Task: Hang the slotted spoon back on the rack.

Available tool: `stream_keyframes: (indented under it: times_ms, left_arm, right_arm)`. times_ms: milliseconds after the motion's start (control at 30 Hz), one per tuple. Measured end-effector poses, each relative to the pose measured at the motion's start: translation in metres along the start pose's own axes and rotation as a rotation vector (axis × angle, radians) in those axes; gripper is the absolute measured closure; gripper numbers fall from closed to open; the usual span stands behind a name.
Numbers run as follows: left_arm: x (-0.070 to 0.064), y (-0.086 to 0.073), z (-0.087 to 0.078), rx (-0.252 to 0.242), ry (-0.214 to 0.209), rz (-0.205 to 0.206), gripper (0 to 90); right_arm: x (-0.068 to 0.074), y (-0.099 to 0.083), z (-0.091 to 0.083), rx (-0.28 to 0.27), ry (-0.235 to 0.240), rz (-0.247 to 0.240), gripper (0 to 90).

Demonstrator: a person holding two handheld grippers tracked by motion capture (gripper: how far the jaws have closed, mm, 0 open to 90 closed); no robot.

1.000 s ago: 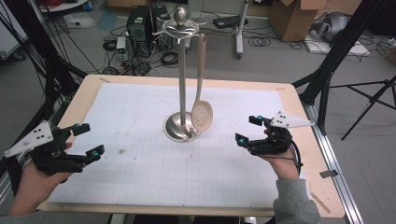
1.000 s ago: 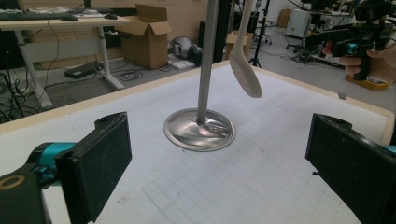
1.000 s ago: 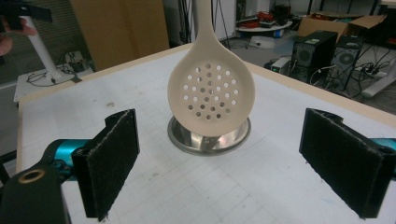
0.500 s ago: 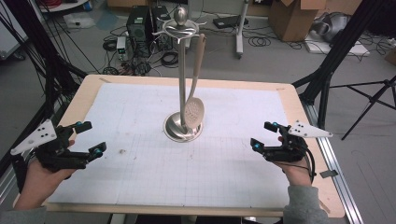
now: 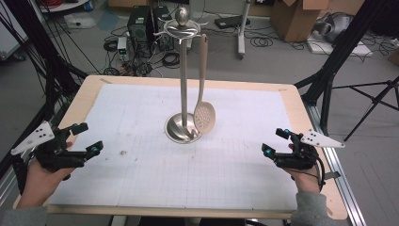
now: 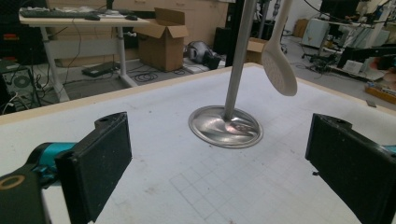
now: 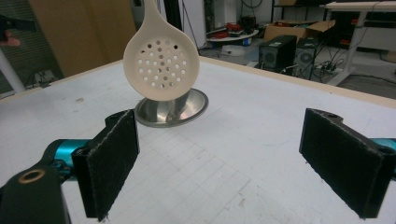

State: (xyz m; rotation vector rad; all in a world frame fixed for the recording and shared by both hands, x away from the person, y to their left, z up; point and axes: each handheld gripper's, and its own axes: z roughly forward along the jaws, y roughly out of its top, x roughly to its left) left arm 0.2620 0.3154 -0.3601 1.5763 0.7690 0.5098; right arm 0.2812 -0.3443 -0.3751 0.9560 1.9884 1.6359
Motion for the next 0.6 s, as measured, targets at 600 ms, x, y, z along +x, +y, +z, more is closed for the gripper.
stream_keyframes:
  times_ms: [600]
  left_arm:
    - [0.007,-0.014,0.000,0.023,0.058,-0.023,7.4]
  right_arm:
    - [-0.015,-0.017,-0.015,-0.050,-0.109,0.046,11.1]
